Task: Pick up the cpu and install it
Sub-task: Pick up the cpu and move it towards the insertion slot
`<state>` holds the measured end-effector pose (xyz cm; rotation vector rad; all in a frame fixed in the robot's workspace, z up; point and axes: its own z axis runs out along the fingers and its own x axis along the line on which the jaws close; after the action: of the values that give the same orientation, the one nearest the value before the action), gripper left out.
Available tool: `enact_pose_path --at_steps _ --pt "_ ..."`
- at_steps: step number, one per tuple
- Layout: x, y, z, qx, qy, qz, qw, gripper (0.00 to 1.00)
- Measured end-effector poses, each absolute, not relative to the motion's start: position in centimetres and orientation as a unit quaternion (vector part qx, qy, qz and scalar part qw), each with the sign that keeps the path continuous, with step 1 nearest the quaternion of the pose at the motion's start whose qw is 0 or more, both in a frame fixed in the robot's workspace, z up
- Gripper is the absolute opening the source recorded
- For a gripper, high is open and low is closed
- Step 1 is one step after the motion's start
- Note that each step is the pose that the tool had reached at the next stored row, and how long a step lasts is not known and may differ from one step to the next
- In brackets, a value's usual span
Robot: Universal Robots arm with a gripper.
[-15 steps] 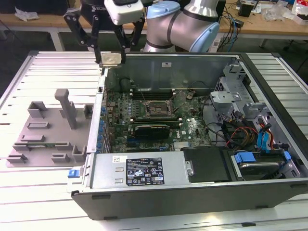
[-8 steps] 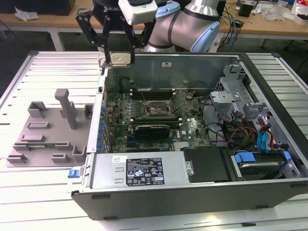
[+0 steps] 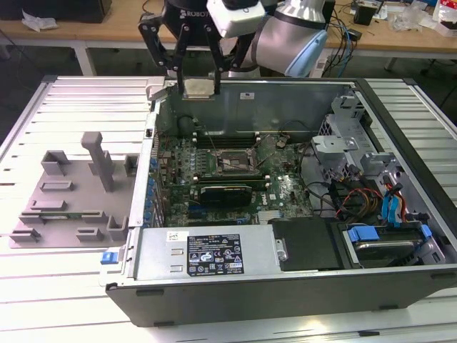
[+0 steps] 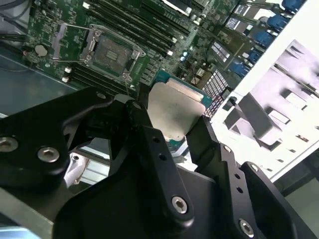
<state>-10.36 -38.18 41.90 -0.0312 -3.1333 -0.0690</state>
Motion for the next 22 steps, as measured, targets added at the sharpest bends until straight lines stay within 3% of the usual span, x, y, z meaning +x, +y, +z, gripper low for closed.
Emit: enact_pose_path --at_steps 14,22 --pt "-7.1 -38.2 41.8 -0.010 -1.000 -0.022 0.004 0.55" --pt "-6.7 -38.2 40.1 -0.010 -1.000 -0.022 0.004 0.55"
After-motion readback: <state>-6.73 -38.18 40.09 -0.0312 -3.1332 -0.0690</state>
